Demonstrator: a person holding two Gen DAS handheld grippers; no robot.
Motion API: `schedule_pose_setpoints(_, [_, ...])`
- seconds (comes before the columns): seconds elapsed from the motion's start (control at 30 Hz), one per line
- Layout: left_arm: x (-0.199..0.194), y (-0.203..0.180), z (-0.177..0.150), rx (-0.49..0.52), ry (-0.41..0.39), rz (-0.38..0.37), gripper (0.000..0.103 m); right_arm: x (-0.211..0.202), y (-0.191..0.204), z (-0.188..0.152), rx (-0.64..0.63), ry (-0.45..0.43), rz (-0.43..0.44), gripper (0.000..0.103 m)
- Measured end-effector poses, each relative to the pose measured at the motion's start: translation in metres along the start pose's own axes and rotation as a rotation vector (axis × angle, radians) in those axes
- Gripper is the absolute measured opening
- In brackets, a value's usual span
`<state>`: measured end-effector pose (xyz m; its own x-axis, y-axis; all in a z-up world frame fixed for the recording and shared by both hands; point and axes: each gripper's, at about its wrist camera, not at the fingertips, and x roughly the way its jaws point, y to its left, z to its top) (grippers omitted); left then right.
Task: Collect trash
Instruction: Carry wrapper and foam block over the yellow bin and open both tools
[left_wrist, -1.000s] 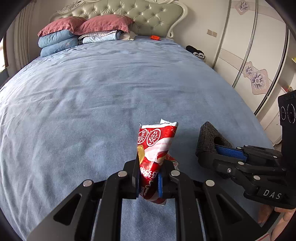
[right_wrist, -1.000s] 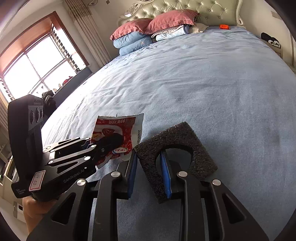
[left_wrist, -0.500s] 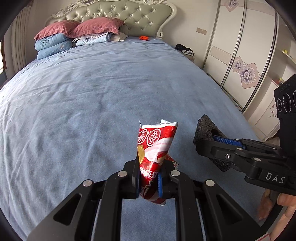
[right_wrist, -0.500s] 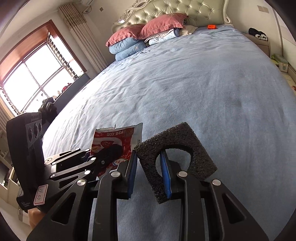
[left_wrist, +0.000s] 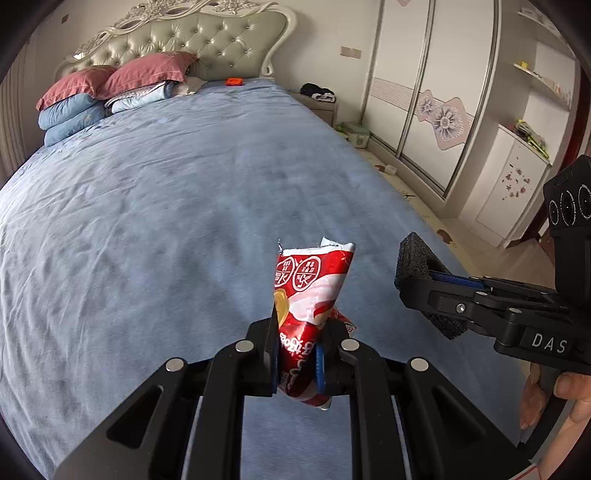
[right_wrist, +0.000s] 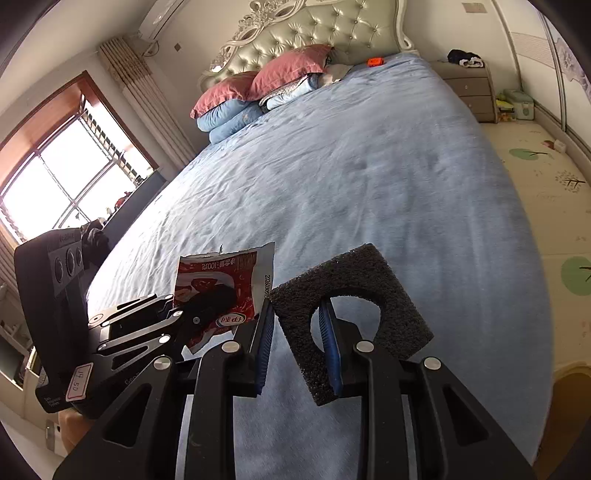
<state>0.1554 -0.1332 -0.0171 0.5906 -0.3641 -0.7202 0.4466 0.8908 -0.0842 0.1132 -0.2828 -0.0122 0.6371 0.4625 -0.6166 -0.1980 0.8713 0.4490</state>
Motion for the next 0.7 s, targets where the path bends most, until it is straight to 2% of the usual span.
schedule_pose_setpoints(0.13, [0.002,-0.055,0.002,0.067,-0.002,-0.048,0.014,-0.052,-0.029,-0.021,0.006,-0.061,-0.028,0.025])
schedule_pose_setpoints(0.33, [0.027,-0.148,0.0,0.131,0.027,-0.179,0.014,-0.122,-0.091,-0.054,0.054,-0.125,-0.09,0.025])
schedule_pose_setpoints(0.47, [0.048,-0.212,-0.006,0.177,0.068,-0.283,0.014,-0.159,-0.136,-0.076,0.084,-0.135,-0.178,0.025])
schedule_pose_setpoints(0.7, [0.093,-0.31,-0.021,0.274,0.174,-0.357,0.014,-0.2,-0.213,-0.114,0.179,-0.123,-0.296,0.025])
